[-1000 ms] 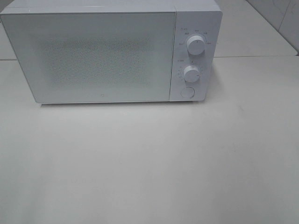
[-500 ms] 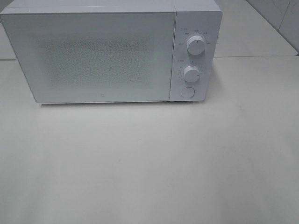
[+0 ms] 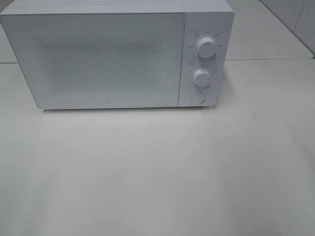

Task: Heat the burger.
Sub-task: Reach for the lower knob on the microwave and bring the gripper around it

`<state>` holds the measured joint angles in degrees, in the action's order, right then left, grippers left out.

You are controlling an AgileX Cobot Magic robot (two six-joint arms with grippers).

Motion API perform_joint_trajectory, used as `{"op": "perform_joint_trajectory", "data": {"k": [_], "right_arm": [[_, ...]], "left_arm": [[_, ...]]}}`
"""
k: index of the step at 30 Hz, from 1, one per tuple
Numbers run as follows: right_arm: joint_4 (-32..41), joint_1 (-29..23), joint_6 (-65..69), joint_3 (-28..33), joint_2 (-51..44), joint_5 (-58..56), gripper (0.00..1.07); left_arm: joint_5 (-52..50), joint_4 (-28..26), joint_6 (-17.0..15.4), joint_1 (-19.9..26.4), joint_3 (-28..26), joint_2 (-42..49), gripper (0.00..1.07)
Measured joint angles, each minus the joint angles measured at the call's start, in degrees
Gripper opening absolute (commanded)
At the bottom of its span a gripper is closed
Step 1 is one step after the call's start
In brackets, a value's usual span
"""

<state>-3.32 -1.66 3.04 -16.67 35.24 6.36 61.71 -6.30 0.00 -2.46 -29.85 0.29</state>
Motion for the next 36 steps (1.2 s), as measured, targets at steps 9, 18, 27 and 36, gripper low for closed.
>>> {"op": "perform_joint_trajectory", "data": {"k": [9,18,27,36], "right_arm": [[0.6,0.0,-1.5,0.0,13.3,16.0,0.73],[6.9,0.0,-8.0,0.0,23.4,28.0,0.73],[17.0,-4.4,-14.7,0.0,33.4,38.7,0.73],[35.0,-18.0,-29.1,-0.1,41.0,51.4,0.73]], "left_arm": [[0.0,0.0,0.0,0.0,0.0,0.0,1.0],[0.0,0.0,0.0,0.0,0.0,0.0,1.0],[0.0,0.0,0.0,0.0,0.0,0.0,1.0],[0.0,0.0,0.0,0.0,0.0,0.0,1.0]]}}
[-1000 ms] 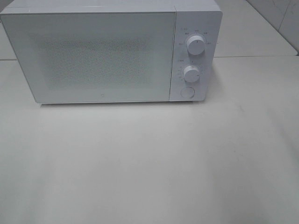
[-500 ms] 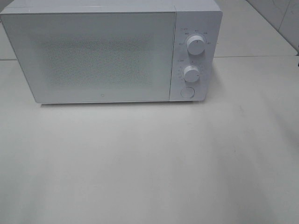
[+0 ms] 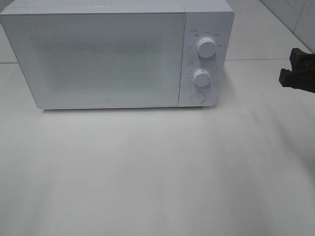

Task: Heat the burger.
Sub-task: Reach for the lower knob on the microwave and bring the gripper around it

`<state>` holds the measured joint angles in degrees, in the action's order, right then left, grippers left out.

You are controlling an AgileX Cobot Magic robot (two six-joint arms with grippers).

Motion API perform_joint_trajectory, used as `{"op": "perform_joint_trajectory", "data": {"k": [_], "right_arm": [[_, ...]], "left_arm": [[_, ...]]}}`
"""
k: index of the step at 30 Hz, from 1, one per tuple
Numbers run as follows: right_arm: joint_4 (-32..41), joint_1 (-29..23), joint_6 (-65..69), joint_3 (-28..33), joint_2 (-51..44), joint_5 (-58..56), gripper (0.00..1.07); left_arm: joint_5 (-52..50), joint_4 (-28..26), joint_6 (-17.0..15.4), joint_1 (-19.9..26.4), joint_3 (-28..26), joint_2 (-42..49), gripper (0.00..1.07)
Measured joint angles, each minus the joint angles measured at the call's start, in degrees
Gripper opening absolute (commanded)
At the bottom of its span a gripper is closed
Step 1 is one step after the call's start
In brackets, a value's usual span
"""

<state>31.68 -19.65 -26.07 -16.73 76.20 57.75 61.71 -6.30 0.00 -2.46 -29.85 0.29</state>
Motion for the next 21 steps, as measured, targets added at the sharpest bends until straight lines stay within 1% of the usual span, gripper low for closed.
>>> {"op": "perform_joint_trajectory", "data": {"k": [1,2,3,4,5,6,7,8,9,10,11,13,14,15,16,17,18,21], "right_arm": [[0.8,-1.4,-0.4,0.0,0.6,0.9,0.73],[2.3,-4.2,-0.9,0.0,1.8,2.9,0.73],[2.3,-4.2,-0.9,0.0,1.8,2.9,0.73],[3.7,-6.8,-0.9,-0.1,2.9,4.9,0.73],[4.6,-8.1,-0.9,-0.1,3.3,5.7,0.73],[4.6,-8.1,-0.9,-0.1,3.3,5.7,0.73],[6.7,-11.2,-0.9,-0.1,4.7,7.5,0.73],[7.8,-12.7,-0.9,-0.1,5.4,8.6,0.73],[7.8,-12.7,-0.9,-0.1,5.4,8.6,0.73],[10.1,-15.2,-0.9,-0.1,7.0,10.2,0.73],[10.1,-15.2,-0.9,-0.1,7.0,10.2,0.73],[13.0,-18.6,-0.9,-0.1,9.2,11.2,0.73],[13.0,-18.6,-0.9,-0.1,9.2,11.2,0.73],[14.3,-20.6,-0.9,-0.2,10.7,11.3,0.73],[14.8,-21.5,-0.7,-0.5,11.5,11.3,0.73],[14.8,-21.5,-0.7,-0.5,11.5,11.3,0.73],[15.1,-22.9,-0.5,-1.2,12.8,11.3,0.73],[15.5,-24.2,-0.4,-2.6,14.4,11.5,0.73]], "left_arm": [[0.0,0.0,0.0,0.0,0.0,0.0,1.0],[0.0,0.0,0.0,0.0,0.0,0.0,1.0],[0.0,0.0,0.0,0.0,0.0,0.0,1.0],[0.0,0.0,0.0,0.0,0.0,0.0,1.0],[0.0,0.0,0.0,0.0,0.0,0.0,1.0],[0.0,0.0,0.0,0.0,0.0,0.0,1.0],[0.0,0.0,0.0,0.0,0.0,0.0,1.0],[0.0,0.0,0.0,0.0,0.0,0.0,1.0],[0.0,0.0,0.0,0.0,0.0,0.0,1.0],[0.0,0.0,0.0,0.0,0.0,0.0,1.0],[0.0,0.0,0.0,0.0,0.0,0.0,1.0],[0.0,0.0,0.0,0.0,0.0,0.0,1.0],[0.0,0.0,0.0,0.0,0.0,0.0,1.0],[0.0,0.0,0.0,0.0,0.0,0.0,1.0],[0.0,0.0,0.0,0.0,0.0,0.0,1.0],[0.0,0.0,0.0,0.0,0.0,0.0,1.0],[0.0,0.0,0.0,0.0,0.0,0.0,1.0],[0.0,0.0,0.0,0.0,0.0,0.0,1.0]]}}
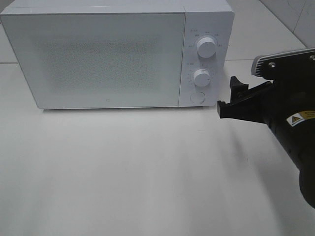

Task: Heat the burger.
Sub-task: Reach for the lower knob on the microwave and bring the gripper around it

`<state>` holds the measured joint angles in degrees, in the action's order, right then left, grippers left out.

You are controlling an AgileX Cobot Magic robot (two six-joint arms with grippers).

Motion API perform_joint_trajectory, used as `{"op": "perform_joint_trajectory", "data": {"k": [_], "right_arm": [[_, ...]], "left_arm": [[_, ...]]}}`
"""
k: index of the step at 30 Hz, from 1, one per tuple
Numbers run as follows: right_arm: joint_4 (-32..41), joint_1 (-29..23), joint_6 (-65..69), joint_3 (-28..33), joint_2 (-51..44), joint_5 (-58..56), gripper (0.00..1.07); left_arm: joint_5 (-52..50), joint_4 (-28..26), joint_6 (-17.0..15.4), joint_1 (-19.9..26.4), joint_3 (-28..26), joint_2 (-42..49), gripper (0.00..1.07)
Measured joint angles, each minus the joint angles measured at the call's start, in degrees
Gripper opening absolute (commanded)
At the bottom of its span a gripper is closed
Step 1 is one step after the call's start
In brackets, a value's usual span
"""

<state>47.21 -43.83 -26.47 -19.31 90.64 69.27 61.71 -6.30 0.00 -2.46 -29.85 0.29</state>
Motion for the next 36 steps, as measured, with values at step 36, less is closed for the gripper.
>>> {"op": "perform_joint_trajectory", "data": {"k": [36], "right_arm": [[-2.4,1.3,8.5,-17.6,19.3,0.1,0.73]], "left_arm": [[0.0,0.1,0.0,0.0,0.0,0.0,1.0]]}}
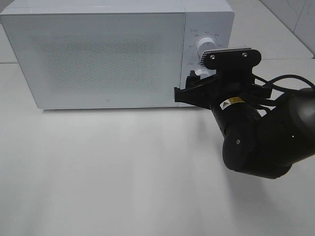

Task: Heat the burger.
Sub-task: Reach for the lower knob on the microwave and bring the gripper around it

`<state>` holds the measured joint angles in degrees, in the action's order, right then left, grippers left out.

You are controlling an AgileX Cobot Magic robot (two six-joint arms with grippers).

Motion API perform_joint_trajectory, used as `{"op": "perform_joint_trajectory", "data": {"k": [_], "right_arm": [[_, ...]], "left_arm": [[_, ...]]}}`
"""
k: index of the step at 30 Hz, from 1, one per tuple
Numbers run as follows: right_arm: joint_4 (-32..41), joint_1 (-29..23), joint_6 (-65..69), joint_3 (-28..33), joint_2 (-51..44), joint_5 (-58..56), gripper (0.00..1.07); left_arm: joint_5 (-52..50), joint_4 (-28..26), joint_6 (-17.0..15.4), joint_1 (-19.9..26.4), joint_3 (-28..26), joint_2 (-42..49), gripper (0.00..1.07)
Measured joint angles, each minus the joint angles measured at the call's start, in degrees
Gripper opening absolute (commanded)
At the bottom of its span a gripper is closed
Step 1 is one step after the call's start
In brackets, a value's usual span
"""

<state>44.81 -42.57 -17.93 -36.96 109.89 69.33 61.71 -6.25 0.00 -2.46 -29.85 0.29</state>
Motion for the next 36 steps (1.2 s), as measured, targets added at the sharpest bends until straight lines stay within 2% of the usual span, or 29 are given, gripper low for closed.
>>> {"op": "perform_joint_trajectory", "data": {"k": [19,36], "right_arm": [[-3.4,3.6,0.5,-7.4,7.9,-2.5,0.73],[-4.3,4.5,1.5,-10.4,9.8,-4.5,0.73]], "left_arm": [[0.0,0.0,0.0,0.0,0.0,0.0,1.0],[0.0,0.0,0.0,0.0,0.0,0.0,1.0]]}}
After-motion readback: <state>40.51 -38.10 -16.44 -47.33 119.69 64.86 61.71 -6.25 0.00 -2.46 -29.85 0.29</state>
